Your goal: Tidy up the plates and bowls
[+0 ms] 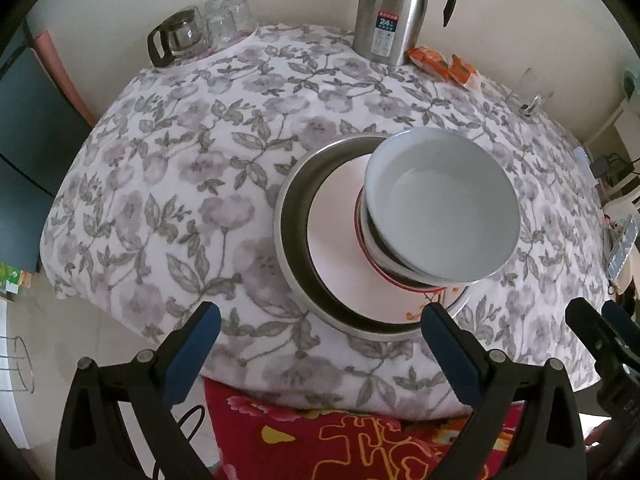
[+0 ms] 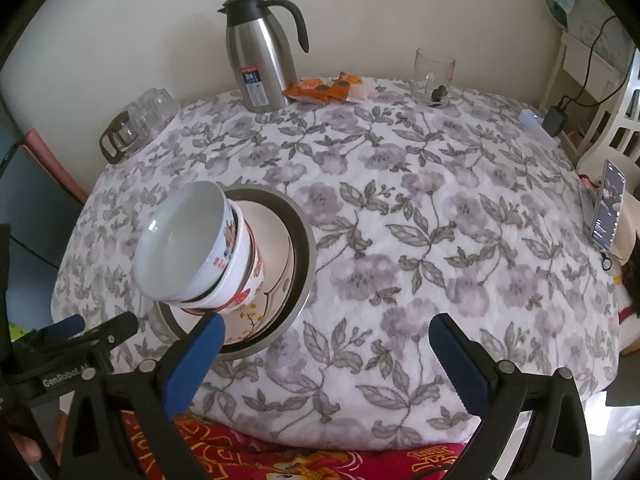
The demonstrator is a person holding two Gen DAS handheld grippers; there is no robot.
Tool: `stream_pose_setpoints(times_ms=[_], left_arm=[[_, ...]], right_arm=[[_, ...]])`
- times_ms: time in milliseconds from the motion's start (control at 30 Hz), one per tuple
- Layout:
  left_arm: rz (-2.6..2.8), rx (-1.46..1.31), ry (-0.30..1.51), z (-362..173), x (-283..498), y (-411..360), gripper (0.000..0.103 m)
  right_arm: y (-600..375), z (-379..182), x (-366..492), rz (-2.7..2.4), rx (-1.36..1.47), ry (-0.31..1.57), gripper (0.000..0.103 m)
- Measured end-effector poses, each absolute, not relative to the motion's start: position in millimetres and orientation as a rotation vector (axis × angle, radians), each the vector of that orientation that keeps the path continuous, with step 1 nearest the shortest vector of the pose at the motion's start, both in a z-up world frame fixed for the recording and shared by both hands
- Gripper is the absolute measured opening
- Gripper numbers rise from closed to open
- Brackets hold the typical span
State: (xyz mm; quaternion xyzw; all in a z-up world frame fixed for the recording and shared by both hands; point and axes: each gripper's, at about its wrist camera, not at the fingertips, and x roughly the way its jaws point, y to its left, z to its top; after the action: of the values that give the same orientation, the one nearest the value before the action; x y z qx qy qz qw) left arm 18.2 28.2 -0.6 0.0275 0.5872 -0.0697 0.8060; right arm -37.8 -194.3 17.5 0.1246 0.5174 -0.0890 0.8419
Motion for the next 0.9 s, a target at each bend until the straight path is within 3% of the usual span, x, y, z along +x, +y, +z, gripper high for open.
stream_pose_setpoints(times_ms=[900], left_arm=[[-0.077, 0.049, 1.167, -52, 4, 20, 0.1]], right_arm=[[-189, -43, -25, 0.054, -0.012, 1.056, 0.103]])
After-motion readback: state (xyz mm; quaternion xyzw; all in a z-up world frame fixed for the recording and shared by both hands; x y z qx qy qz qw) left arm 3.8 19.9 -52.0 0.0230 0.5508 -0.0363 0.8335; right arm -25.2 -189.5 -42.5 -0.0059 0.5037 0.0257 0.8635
